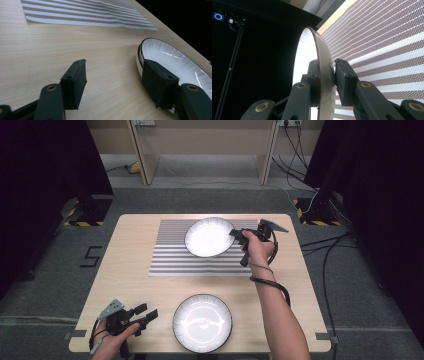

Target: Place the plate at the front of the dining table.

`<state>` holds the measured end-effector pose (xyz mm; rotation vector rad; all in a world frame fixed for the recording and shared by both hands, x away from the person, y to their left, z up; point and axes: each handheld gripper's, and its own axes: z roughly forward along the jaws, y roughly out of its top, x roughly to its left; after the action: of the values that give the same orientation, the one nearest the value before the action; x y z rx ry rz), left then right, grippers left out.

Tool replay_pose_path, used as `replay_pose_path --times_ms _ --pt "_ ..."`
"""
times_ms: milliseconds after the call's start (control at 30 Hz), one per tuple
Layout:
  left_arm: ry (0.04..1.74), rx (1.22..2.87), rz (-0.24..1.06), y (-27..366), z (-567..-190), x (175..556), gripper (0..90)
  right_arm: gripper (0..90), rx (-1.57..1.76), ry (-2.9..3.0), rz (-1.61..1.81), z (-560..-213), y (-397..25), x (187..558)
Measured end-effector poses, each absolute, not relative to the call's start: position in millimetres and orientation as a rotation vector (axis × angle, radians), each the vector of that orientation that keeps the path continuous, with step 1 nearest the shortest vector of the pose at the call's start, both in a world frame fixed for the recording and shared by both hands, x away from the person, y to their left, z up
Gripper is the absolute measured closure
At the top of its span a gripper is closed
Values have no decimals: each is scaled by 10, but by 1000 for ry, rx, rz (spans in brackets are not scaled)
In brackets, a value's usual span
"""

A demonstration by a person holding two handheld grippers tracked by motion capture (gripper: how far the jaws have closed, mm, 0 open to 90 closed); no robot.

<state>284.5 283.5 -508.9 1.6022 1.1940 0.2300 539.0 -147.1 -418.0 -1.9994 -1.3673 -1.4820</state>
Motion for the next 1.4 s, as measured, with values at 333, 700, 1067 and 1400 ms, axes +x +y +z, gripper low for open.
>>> replay_pose_path --times_ms 333,700,1067,1400 --pt "1190 1603 228 2833 -5092 2847 361 746 -2007 -1367 -1483 -4166 -1464 5462" --pt "1189 1606 227 2830 -5095 2848 362 745 -2023 -1348 -1481 -4176 -1458 5534" --pt "1189 1605 224 2826 -5098 2849 361 744 -2038 -1348 -1465 -4204 -1444 5608" --pt "1189 1605 224 2826 -5099 2851 362 744 -2049 -1340 -1463 -4218 -1446 5664"
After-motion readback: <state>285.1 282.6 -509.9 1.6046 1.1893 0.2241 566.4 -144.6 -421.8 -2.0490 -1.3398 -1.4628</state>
